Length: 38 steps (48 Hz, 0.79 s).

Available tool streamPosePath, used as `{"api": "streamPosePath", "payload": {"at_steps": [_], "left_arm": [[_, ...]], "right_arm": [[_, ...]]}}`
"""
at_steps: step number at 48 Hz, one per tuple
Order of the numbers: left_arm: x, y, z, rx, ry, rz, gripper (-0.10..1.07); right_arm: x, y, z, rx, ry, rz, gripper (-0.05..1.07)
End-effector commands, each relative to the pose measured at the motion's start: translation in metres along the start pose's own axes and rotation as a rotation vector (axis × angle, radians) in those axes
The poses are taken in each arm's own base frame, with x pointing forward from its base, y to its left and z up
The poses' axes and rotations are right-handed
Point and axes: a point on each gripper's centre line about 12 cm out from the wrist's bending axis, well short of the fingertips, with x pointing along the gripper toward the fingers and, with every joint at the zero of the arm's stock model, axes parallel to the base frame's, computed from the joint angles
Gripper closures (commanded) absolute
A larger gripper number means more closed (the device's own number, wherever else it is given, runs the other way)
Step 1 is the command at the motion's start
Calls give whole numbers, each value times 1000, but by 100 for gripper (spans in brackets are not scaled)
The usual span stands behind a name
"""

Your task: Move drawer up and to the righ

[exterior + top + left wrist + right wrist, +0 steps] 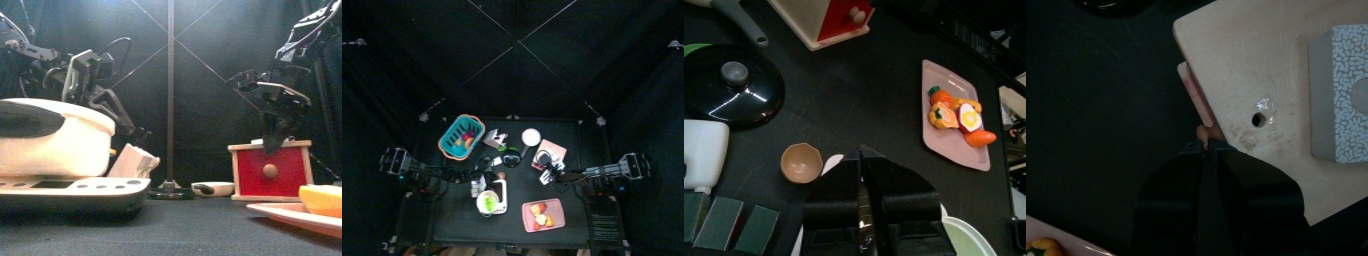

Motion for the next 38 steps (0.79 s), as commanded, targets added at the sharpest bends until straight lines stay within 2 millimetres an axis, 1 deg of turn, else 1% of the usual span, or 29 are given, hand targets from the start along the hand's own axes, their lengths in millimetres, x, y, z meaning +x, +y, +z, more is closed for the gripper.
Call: {"api": "streamPosePath", "payload": {"at_steps": [1, 10, 20, 31, 38], "left_arm": [[0, -1, 5, -4, -21, -3, 59], [1, -1, 6, -6, -22, -3, 59], [1, -1, 6, -7, -23, -1, 59], [1, -1, 7, -8, -24, 0, 59], [1, 1, 5, -7, -20, 3, 59]], "right_arm": [[-7, 0, 8, 32, -21, 25, 45], [-12, 11, 13, 33, -41, 88, 45], [-20, 23, 25, 13, -94, 161, 45], [-23, 24, 33, 4, -128, 167, 45], [-27, 24, 47, -1, -173, 166, 45]]}}
